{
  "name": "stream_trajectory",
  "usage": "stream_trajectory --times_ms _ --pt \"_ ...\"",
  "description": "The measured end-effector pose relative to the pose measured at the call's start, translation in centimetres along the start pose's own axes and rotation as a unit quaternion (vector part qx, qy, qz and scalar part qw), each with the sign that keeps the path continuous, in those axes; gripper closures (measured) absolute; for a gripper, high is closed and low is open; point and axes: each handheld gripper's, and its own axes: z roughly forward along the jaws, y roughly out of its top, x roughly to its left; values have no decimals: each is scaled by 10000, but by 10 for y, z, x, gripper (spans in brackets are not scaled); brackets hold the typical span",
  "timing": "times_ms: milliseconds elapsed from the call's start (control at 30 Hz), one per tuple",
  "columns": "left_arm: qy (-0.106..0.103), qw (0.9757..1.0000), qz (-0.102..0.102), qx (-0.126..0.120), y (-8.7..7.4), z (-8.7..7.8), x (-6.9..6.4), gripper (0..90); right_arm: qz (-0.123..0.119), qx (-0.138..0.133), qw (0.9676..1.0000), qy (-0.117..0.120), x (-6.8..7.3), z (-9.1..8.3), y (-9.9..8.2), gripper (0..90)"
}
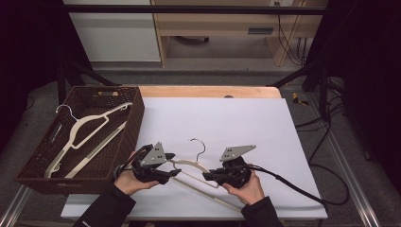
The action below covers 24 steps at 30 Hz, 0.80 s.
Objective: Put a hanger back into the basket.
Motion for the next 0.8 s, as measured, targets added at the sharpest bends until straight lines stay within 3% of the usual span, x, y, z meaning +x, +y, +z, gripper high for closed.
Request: stream_trajectory --times_ms 267,400,433,567,800 --pt "-256 9993 186 182 3 6 -3 508 -323 9 9993 212 13 3 5 867" --pt "-405 9987 168 255 5 6 -4 649 -367 87 9990 251 15 5 5 866" --pt "-400 9987 172 271 5 5 -3 693 -373 92 9990 206 15 6 5 864" --pt "-452 9983 157 318 5 3 -4 727 -449 25 9990 8 14 5 5 834" --pt "-685 9973 10 263 9 1 -9 801 -531 -322 9965 -556 14 -2 5 651"
